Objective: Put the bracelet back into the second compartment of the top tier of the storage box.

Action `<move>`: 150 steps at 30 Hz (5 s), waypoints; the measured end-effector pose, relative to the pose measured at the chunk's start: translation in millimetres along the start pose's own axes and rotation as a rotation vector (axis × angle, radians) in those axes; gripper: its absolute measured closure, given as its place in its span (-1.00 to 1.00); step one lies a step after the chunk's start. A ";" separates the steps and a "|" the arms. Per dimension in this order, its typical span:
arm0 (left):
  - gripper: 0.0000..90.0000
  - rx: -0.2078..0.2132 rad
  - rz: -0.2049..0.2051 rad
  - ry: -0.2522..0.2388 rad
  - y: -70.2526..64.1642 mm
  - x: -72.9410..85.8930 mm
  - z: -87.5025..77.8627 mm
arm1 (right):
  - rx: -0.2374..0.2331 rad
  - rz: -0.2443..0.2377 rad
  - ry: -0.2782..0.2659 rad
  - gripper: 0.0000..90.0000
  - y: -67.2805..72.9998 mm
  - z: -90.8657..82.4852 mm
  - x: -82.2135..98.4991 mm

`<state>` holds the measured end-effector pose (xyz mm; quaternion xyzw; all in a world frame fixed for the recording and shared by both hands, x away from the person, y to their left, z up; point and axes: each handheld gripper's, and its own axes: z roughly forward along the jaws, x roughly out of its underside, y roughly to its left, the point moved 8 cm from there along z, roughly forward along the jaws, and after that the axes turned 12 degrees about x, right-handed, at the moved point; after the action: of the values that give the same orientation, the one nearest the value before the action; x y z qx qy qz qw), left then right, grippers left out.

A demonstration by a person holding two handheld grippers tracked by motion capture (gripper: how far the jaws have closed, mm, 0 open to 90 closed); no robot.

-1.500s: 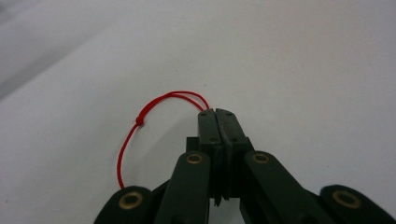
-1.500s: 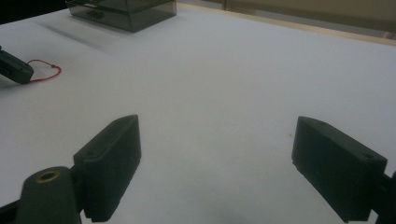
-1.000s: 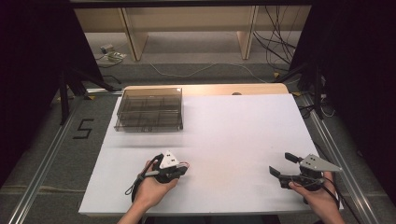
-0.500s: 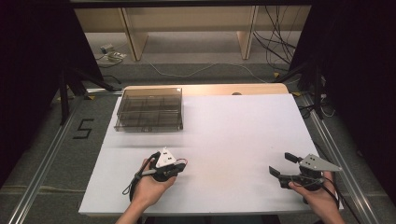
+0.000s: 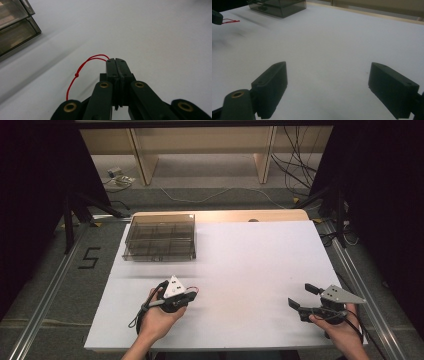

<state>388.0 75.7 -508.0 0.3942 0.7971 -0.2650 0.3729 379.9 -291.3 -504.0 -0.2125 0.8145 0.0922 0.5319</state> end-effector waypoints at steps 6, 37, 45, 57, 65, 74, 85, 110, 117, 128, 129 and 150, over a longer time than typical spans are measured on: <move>1.00 -0.013 0.007 -0.006 1.5 -2.1 -4.0 | -0.001 0.004 0.000 -0.63 0.5 0.4 -0.3; 1.00 -0.054 0.000 -0.038 14.0 -10.6 -20.1 | -0.002 0.011 -0.002 -0.63 1.4 0.6 -0.8; 1.00 -0.065 -0.002 -0.047 17.4 -12.8 -23.2 | -0.001 0.009 -0.004 -0.63 0.9 0.3 -1.0; 1.00 -0.072 -0.013 -0.048 22.2 -11.8 -24.4 | -0.003 0.011 -0.004 -0.63 1.6 0.9 -1.2; 1.00 -0.083 -0.015 -0.057 25.8 -14.2 -28.0 | 0.002 0.010 -0.004 -0.63 1.2 0.7 -1.2; 1.00 -0.091 -0.019 -0.064 28.7 -15.8 -29.0 | 0.002 0.007 -0.002 -0.63 1.4 0.9 -1.0; 1.00 -0.104 -0.012 -0.065 31.7 -18.7 -31.4 | 0.003 0.007 -0.002 -0.63 1.6 1.0 -1.0; 1.00 -0.138 -0.012 -0.083 43.9 -28.2 -43.2 | 0.004 0.006 0.001 -0.63 1.4 0.7 -0.7; 1.00 -0.143 -0.012 -0.085 46.5 -30.8 -45.4 | 0.004 0.007 0.001 -0.63 1.2 0.7 -0.7; 1.00 -0.148 -0.014 -0.093 48.7 -35.4 -48.4 | 0.003 0.005 0.000 -0.63 1.7 0.8 -0.8; 1.00 -0.148 -0.016 -0.093 48.9 -35.7 -48.7 | 0.003 0.005 0.001 -0.63 1.7 0.8 -0.8; 1.00 -0.162 -0.019 -0.107 56.1 -44.8 -56.2 | 0.005 0.005 0.000 -0.63 1.1 0.9 -0.9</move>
<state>431.0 127.4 -446.5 0.3407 0.7986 -0.2237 0.4430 380.4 -289.8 -503.6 -0.2092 0.8152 0.0913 0.5323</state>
